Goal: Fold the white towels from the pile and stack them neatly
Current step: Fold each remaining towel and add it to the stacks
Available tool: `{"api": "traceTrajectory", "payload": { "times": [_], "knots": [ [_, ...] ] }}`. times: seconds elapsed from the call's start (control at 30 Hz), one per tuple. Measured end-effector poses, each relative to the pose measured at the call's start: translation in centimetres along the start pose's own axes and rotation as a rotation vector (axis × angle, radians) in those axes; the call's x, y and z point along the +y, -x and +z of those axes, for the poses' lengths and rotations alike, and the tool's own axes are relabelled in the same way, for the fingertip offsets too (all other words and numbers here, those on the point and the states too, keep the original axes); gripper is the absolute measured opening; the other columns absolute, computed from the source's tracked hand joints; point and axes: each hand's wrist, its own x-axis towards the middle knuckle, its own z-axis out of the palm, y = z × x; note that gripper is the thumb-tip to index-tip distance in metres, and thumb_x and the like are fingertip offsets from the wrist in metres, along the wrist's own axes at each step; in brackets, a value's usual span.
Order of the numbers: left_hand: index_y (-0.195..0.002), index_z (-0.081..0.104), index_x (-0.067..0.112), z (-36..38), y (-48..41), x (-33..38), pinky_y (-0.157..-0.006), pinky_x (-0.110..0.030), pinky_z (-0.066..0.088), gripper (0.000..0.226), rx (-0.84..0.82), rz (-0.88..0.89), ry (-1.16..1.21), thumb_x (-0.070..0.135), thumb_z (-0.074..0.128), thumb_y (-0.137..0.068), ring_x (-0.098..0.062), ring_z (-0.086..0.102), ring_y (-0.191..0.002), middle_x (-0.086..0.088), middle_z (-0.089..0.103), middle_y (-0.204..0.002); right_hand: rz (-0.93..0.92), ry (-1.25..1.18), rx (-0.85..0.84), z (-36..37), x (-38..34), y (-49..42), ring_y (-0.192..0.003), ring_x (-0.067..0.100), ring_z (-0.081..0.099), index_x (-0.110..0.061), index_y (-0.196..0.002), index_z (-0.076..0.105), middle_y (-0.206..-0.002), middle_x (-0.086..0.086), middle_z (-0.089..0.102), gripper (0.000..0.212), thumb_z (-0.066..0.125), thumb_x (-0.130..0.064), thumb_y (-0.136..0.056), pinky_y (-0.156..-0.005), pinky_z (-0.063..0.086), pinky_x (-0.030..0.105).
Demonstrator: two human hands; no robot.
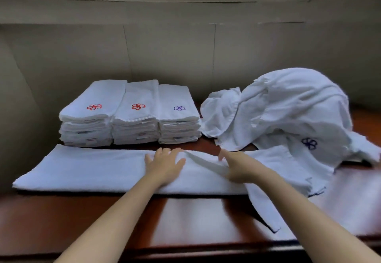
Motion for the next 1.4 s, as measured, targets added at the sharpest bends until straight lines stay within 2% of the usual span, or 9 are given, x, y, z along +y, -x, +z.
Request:
{"api": "traceTrajectory", "payload": {
  "times": [0.07,0.2,0.3,0.43,0.63,0.93,1.03,1.17,1.4],
  "knots": [
    [-0.147,0.024,0.036,0.3,0.4,-0.4,-0.112,-0.050,0.012,0.054,0.062,-0.014,0.010,0.052,0.029,-0.096,-0.017,0.021,-0.141,0.003,0.032,-0.150,0.062,-0.015,-0.008,-0.9,1.6,2.0,-0.108,0.026,0.052,-0.018,-0.121,0.047,-0.120,0.005,0.052,0.038,0.047,-0.012,-0.083,-0.074,0.039,0.029],
    [-0.151,0.014,0.036,0.4,1.4,-1.0,-0.116,-0.051,0.008,0.058,0.026,-0.032,-0.007,0.054,0.026,-0.097,-0.018,0.007,-0.147,0.002,0.014,-0.160,0.294,-0.013,0.185,-2.8,6.1,4.7,-0.100,0.032,0.057,-0.012,-0.082,0.053,-0.107,0.014,0.061,0.008,0.047,-0.008,-0.079,-0.071,0.044,0.030],
    [-0.152,0.004,0.037,0.2,2.4,-1.3,-0.116,-0.050,0.001,0.060,-0.028,-0.013,-0.008,0.055,0.023,-0.098,-0.019,-0.005,-0.148,0.001,-0.004,-0.161,0.485,-0.184,0.376,-3.5,9.7,5.7,-0.098,0.036,0.058,-0.008,-0.089,0.064,-0.103,0.017,0.063,0.014,0.052,-0.011,-0.082,-0.072,0.044,0.033],
    [-0.151,-0.004,0.038,-0.1,3.3,-1.6,-0.116,-0.050,-0.003,0.062,-0.082,0.009,-0.023,0.058,0.020,-0.098,-0.017,-0.011,-0.147,0.002,-0.014,-0.160,0.454,-0.467,0.650,-3.4,11.5,4.3,-0.099,0.037,0.058,0.001,-0.093,0.063,-0.101,0.022,0.065,0.016,0.057,-0.013,-0.089,-0.075,0.039,0.035],
    [-0.149,-0.003,0.045,-0.2,4.0,-3.4,-0.113,-0.058,-0.003,0.068,-0.107,-0.102,-0.046,0.071,0.017,-0.091,-0.015,-0.010,-0.147,0.006,-0.015,-0.160,0.655,-0.344,0.396,1.0,12.5,2.1,-0.109,0.036,0.054,0.000,-0.111,0.056,-0.118,0.021,0.058,0.025,0.044,-0.018,-0.098,-0.074,0.036,0.032],
    [-0.149,0.002,0.046,-0.5,4.6,-5.4,-0.115,-0.052,-0.003,0.061,-0.084,-0.091,-0.045,0.066,0.017,-0.093,-0.012,-0.006,-0.148,0.009,-0.011,-0.160,0.673,0.074,0.377,1.5,11.6,1.6,-0.100,0.035,0.061,-0.004,-0.117,0.049,-0.111,0.017,0.060,0.023,0.040,-0.007,-0.097,-0.061,0.040,0.032],
    [-0.150,0.005,0.043,-1.1,5.1,-7.4,-0.116,-0.050,-0.002,0.061,-0.079,-0.201,-0.033,0.064,0.017,-0.095,-0.014,-0.004,-0.148,0.006,-0.008,-0.161,0.581,0.210,0.523,1.5,10.3,2.1,-0.089,0.036,0.059,-0.001,-0.109,0.049,-0.103,0.019,0.056,0.024,0.046,0.004,-0.085,-0.058,0.039,0.034],
    [-0.153,0.012,0.028,-2.8,6.1,-12.4,-0.116,-0.050,0.008,0.069,-0.013,-0.524,0.038,0.063,0.023,-0.095,-0.022,0.007,-0.147,-0.001,0.003,-0.161,0.120,0.262,0.594,1.6,4.7,1.2,-0.069,0.039,0.056,0.001,-0.077,0.060,-0.077,0.022,0.057,0.018,0.064,0.009,-0.061,-0.060,0.045,0.042],
    [-0.140,0.035,0.000,-4.5,10.8,-21.4,-0.112,-0.049,0.018,0.063,0.388,-0.969,0.289,0.043,0.045,-0.095,-0.033,0.024,-0.137,-0.019,0.033,-0.147,-0.234,0.048,0.293,5.5,-3.9,-1.0,-0.115,0.027,0.048,-0.020,-0.121,0.055,-0.126,0.001,0.054,0.032,0.035,-0.033,-0.099,-0.096,0.040,0.036]
  ]
}}
